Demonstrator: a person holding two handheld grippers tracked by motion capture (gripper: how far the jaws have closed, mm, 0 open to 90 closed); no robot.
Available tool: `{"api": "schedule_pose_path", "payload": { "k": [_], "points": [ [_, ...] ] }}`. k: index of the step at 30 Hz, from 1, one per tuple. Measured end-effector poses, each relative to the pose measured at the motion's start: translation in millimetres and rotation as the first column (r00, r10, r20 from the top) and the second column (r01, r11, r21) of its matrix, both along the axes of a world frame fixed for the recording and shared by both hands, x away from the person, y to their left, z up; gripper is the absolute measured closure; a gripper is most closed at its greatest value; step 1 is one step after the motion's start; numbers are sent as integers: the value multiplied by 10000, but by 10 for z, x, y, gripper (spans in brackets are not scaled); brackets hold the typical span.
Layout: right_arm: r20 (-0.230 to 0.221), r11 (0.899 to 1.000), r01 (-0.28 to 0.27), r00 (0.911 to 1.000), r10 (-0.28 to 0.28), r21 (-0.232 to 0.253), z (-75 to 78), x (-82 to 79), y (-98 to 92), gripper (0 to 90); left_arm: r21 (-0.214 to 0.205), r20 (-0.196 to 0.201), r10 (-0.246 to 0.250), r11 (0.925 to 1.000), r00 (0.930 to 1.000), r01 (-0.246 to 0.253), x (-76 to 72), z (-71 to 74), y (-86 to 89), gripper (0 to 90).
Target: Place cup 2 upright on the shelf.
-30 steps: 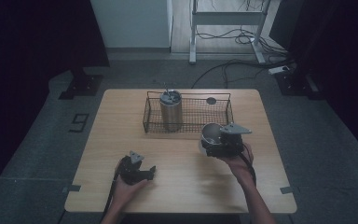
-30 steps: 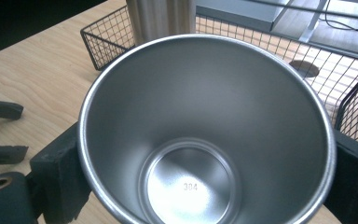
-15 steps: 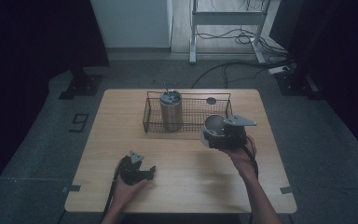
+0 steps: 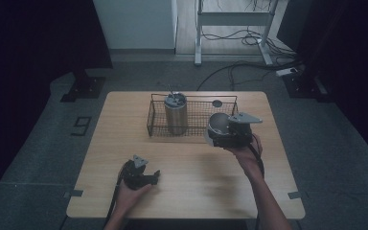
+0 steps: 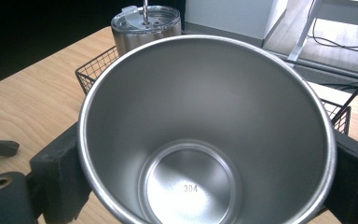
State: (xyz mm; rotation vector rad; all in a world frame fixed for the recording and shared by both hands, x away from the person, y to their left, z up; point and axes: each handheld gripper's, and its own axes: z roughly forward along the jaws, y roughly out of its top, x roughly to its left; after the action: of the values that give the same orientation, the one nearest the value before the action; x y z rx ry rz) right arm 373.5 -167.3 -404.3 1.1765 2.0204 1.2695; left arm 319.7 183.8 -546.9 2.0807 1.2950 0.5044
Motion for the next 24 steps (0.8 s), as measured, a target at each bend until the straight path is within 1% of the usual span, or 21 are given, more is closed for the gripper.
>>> {"api": "schedule_pose_path", "payload": {
  "k": [12, 24],
  "points": [
    [44, 10000, 9, 10000, -9, -63, 90, 100, 13, 70, 8, 8, 27, 10000, 10000, -27, 0, -1, 0, 147],
    [-24, 9998, 48, 10000, -49, -178, 126, 196, 28, 70, 10, 13, 38, 10000, 10000, -38, 0, -1, 0, 148]
  ]
}}
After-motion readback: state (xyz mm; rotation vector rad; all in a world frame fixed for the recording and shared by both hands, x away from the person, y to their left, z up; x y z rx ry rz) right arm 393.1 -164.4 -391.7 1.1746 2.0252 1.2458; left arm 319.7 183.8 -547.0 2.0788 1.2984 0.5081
